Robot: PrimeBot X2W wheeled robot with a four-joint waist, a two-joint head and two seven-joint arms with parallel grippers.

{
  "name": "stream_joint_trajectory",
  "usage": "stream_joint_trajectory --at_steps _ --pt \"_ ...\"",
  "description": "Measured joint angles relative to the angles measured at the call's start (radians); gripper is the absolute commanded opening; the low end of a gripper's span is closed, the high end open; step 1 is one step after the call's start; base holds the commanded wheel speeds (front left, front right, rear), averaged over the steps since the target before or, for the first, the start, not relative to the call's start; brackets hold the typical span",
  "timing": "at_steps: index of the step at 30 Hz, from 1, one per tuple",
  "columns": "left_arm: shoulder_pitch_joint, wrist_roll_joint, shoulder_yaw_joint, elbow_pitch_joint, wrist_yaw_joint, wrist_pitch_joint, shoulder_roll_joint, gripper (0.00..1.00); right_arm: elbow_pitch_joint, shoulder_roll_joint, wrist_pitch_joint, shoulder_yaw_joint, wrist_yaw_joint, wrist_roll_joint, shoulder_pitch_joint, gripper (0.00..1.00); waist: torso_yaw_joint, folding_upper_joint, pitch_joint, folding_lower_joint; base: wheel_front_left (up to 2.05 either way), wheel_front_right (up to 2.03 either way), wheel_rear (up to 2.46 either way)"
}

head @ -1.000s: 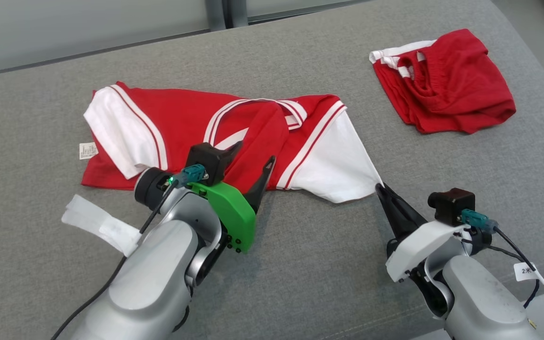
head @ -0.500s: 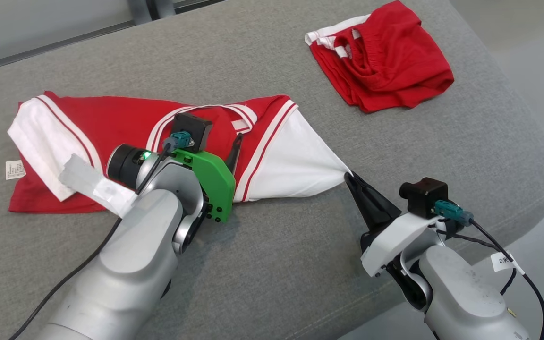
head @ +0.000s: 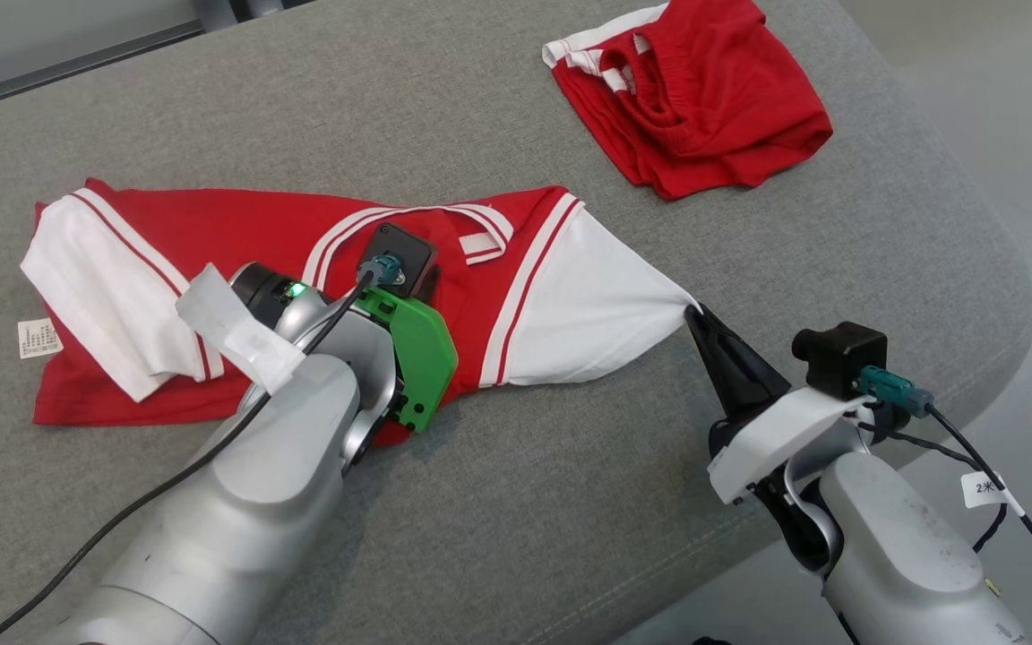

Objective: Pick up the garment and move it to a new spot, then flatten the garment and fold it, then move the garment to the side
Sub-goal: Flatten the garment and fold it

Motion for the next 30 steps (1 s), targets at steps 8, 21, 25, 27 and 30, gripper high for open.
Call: stream_joint_trajectory --at_steps 8,21,25,27,30 --pt "-0.028 -0.086 0.061 -0.046 -0.021 -0.112 -0.005 0.0 -0.014 -0.006 0.0 -0.021 0.0 -0.002 0.0 0.0 0.029 0.0 -0.014 0.0 0.0 0.0 0.0" --pt "-0.072 -0.288 0.287 -0.224 -0.025 -0.37 -0.012 0.0 -0.246 -0.027 0.0 -0.295 0.0 0.075 -0.038 0.0 0.117 0.0 -0.042 0.0 0.0 0.0 0.0" --pt "-0.066 -0.327 0.387 -0.276 -0.02 -0.367 -0.012 0.0 -0.369 -0.029 0.0 -0.359 0.0 0.118 -0.065 0.0 0.157 0.0 -0.062 0.0 0.0 0.0 0.0" --pt "-0.044 -0.339 0.434 -0.316 -0.019 -0.364 -0.005 0.0 -0.411 -0.03 0.0 -0.382 0.0 0.135 -0.064 0.0 0.176 0.0 -0.076 0.0 0.0 0.0 0.0" --pt "0.017 -0.366 0.509 -0.367 0.004 -0.359 0.016 0.0 -0.438 -0.052 0.0 -0.415 0.0 0.159 -0.054 0.0 0.204 0.0 -0.1 0.0 0.0 0.0 0.0"
